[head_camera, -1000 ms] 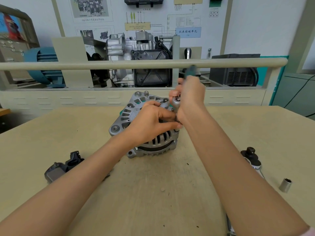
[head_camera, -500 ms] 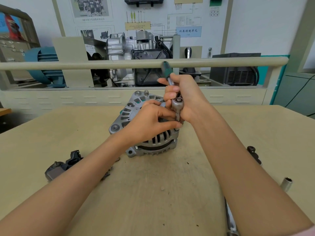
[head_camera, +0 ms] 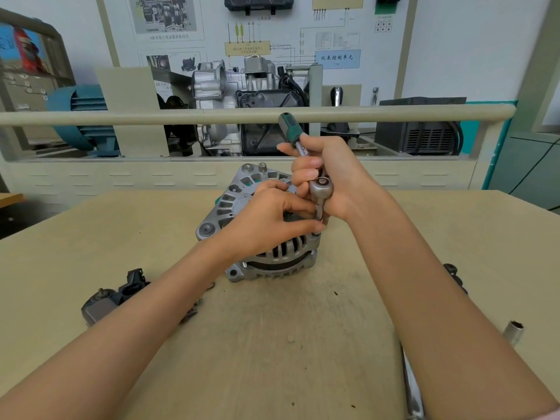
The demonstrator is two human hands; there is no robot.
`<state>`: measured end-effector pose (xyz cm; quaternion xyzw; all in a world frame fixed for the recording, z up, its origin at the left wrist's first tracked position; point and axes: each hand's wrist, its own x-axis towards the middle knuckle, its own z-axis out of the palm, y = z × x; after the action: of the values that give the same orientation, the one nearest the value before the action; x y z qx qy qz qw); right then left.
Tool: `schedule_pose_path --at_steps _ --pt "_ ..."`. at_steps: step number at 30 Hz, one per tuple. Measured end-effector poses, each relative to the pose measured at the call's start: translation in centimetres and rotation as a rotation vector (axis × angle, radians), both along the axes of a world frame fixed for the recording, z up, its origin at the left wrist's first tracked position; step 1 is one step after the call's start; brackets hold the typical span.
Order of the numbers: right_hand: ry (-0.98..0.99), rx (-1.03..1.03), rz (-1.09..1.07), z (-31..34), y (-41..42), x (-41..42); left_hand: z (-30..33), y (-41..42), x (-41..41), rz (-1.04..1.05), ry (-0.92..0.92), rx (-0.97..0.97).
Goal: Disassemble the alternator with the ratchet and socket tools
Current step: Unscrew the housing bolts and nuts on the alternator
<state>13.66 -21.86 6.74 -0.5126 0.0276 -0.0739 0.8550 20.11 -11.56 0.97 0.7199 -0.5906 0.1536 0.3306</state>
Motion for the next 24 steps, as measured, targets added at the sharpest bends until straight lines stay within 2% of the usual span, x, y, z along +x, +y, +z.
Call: schedule_pose_path --at_steps 2,5,7,9,14,18,20,21,24 --pt "-0.022 0.066 -0.111 -0.1 0.4 0.3 0.0 -0.1 -0.1 0.008 -0.012 -0.009" --pt "-0.168 0.315 -0.611 -0.6 1.1 1.0 0.2 -0.2 -0.4 0.015 -0.015 -0.031" --pt "-0.243 0.377 -0.742 -0.8 1.4 1.3 0.1 -0.2 -0.3 0.03 0.001 -0.049" --pt "-0.205 0.347 -0.647 -0.7 1.3 1.2 0.0 -0.3 -0.2 0.02 0.009 -0.047" --pt "-0.044 0.053 -0.131 -0.1 0.3 0.4 -0.1 -0.2 -0.1 0.002 0.023 -0.03" --pt "-0.016 -0.079 0.053 -0.1 -0.1 -0.2 0.1 0.0 -0.2 -0.012 0.025 -0.016" --pt "-0.02 -0.048 0.016 -0.1 0.3 -0.1 0.1 0.0 -0.3 -0.007 0.005 -0.021" --pt "-0.037 0.009 -0.075 -0.2 0.6 0.1 0.2 0.0 -0.3 -0.009 0.002 -0.017" --pt "-0.163 0.214 -0.564 -0.6 1.3 1.0 0.3 0.0 -0.6 0.007 -0.006 -0.035"
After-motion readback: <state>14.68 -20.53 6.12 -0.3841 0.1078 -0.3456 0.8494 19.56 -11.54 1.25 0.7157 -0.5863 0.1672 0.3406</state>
